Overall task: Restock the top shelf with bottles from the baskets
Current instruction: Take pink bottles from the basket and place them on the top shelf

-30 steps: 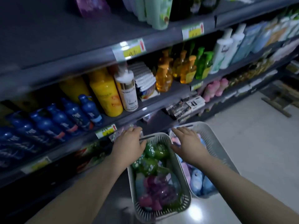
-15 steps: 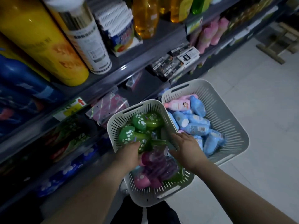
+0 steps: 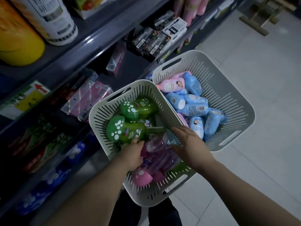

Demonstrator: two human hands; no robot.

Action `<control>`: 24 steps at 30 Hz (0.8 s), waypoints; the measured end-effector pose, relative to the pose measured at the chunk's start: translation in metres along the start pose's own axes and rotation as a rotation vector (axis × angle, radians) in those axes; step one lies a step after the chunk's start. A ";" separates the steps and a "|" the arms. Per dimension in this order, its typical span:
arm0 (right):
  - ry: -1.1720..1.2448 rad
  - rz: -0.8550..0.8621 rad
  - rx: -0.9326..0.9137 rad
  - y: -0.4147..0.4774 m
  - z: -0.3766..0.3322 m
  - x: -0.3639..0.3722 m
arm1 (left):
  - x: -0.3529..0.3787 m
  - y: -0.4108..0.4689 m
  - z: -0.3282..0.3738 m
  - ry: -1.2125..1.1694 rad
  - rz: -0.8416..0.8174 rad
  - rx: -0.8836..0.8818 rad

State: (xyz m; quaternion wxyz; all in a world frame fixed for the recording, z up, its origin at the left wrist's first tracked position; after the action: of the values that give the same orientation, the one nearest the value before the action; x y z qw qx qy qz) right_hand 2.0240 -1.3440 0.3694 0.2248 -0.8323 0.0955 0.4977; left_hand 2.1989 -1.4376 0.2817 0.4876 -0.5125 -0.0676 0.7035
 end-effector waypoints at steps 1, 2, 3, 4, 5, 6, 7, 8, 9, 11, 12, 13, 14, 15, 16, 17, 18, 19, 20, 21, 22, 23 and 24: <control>0.000 0.008 0.010 -0.002 0.000 0.002 | -0.003 -0.001 0.000 -0.014 0.012 0.010; 0.000 0.015 0.021 -0.004 0.000 0.003 | -0.009 -0.005 0.001 -0.015 0.031 0.022; 0.000 0.020 0.033 -0.007 -0.001 0.003 | -0.015 -0.008 0.001 -0.012 0.054 0.032; -0.001 0.026 0.045 -0.010 -0.002 0.003 | -0.023 -0.012 0.002 -0.011 0.080 0.037; 0.000 0.031 0.057 -0.013 -0.004 0.003 | -0.032 -0.018 0.002 -0.010 0.111 0.041; 0.004 0.033 0.063 -0.016 -0.007 0.004 | -0.042 -0.025 0.003 -0.010 0.149 0.040; 0.000 0.029 0.063 -0.018 -0.010 0.005 | -0.051 -0.031 0.003 -0.013 0.197 0.038; -0.012 0.014 0.059 -0.021 -0.013 0.007 | -0.060 -0.038 0.004 -0.021 0.248 0.038; -0.028 -0.014 0.056 -0.022 -0.017 0.009 | -0.068 -0.046 0.003 -0.039 0.303 0.038; -0.038 -0.091 0.051 -0.024 -0.024 0.017 | -0.083 -0.060 0.002 -0.079 0.405 0.027; -0.033 -0.127 0.044 -0.024 -0.027 0.023 | -0.089 -0.067 0.001 -0.090 0.452 0.010; -0.020 -0.160 0.040 -0.023 -0.029 0.028 | -0.094 -0.073 -0.001 -0.097 0.497 -0.009; -0.005 -0.191 0.029 -0.023 -0.031 0.034 | -0.099 -0.080 -0.004 -0.105 0.536 -0.028; -0.007 -0.223 0.008 -0.022 -0.033 0.039 | -0.101 -0.085 -0.007 -0.115 0.571 -0.045; -0.026 -0.257 -0.026 -0.021 -0.035 0.045 | -0.104 -0.091 -0.011 -0.127 0.604 -0.060; -0.056 -0.298 -0.063 -0.021 -0.038 0.052 | -0.105 -0.096 -0.015 -0.134 0.634 -0.071; -0.088 -0.337 -0.109 -0.021 -0.040 0.059 | -0.104 -0.101 -0.019 -0.135 0.660 -0.078; -0.115 -0.371 -0.161 -0.021 -0.042 0.067 | -0.102 -0.105 -0.024 -0.130 0.682 -0.083; -0.143 -0.399 -0.220 -0.020 -0.043 0.074 | -0.100 -0.110 -0.028 -0.124 0.703 -0.087; -0.174 -0.426 -0.280 -0.020 -0.046 0.081 | -0.097 -0.114 -0.031 -0.120 0.719 -0.100; -0.211 -0.450 -0.339 -0.019 -0.047 0.088 | -0.093 -0.118 -0.034 -0.115 0.732 -0.123; -0.248 -0.470 -0.392 -0.018 -0.049 0.094 | -0.089 -0.121 -0.037 -0.108 0.739 -0.155; -0.286 -0.489 -0.442 -0.017 -0.052 0.098 | -0.086 -0.125 -0.040 -0.102 0.744 -0.193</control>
State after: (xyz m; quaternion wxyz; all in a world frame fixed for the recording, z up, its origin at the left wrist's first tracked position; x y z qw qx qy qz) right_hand 2.1194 -1.3468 0.3100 0.1628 -0.7808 -0.2490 0.5494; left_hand 2.3069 -1.4542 0.3936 0.1446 -0.5099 0.0327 0.8474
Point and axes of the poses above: each hand's wrist, its own y-axis towards the middle knuckle, its own x-axis out of the palm, z = x × y, the point moved 3 cm from there along y, towards the middle knuckle, and after that the axes turned 8 degrees about z, right-handed, at the moved point
